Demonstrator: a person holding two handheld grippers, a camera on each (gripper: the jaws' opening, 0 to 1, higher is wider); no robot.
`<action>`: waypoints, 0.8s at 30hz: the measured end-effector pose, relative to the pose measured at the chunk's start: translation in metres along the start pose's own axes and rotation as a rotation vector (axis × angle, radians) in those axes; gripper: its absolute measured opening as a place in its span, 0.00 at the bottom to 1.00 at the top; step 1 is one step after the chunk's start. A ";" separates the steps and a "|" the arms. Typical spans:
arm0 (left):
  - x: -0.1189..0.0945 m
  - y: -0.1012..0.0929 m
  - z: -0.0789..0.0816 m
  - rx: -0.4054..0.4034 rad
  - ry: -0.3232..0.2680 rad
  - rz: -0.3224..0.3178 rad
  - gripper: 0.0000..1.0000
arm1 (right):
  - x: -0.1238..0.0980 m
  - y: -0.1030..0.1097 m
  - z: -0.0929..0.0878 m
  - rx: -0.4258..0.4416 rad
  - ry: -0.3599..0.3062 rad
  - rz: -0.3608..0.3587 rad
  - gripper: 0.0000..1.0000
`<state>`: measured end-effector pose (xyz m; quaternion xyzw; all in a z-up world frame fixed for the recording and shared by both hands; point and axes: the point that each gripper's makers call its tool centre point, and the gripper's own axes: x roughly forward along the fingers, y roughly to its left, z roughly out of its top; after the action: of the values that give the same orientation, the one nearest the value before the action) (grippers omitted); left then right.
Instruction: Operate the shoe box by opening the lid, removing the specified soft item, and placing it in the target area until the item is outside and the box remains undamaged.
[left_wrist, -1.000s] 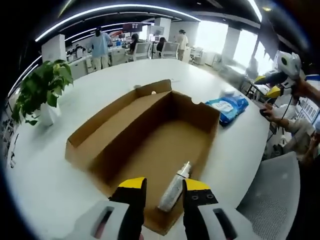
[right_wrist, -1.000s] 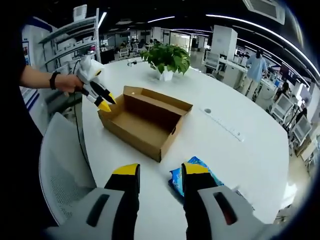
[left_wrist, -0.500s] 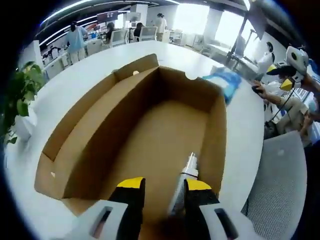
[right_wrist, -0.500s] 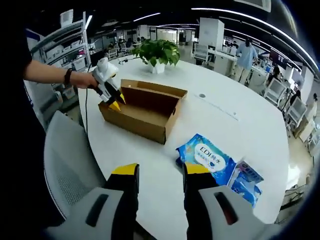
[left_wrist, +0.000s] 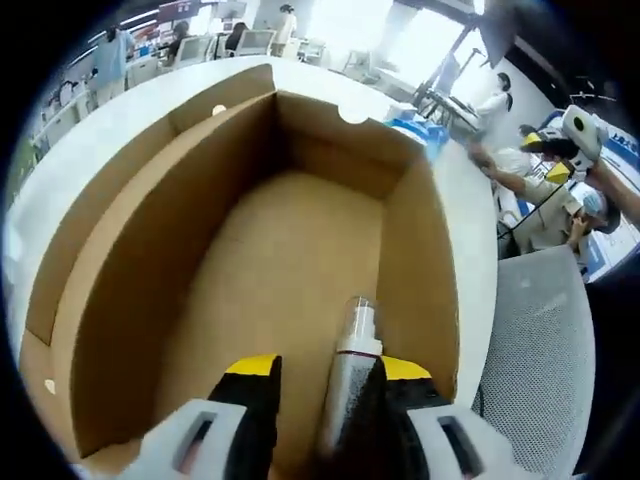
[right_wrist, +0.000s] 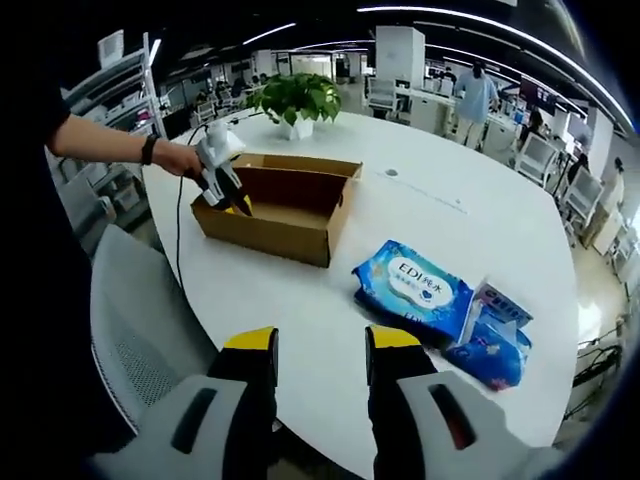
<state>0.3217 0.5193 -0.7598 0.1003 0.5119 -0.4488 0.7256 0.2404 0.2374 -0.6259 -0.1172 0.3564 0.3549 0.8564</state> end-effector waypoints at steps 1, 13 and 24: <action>0.001 0.000 0.000 0.020 0.010 -0.003 0.41 | 0.000 0.000 0.000 0.002 0.000 -0.003 0.32; -0.002 -0.004 -0.004 0.041 0.037 -0.053 0.44 | 0.000 -0.002 0.003 0.010 -0.005 -0.007 0.32; 0.002 0.010 -0.014 0.210 0.106 0.085 0.38 | 0.005 -0.002 0.001 0.022 0.002 -0.008 0.31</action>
<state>0.3199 0.5324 -0.7708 0.2207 0.4953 -0.4628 0.7012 0.2443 0.2388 -0.6287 -0.1093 0.3608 0.3474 0.8586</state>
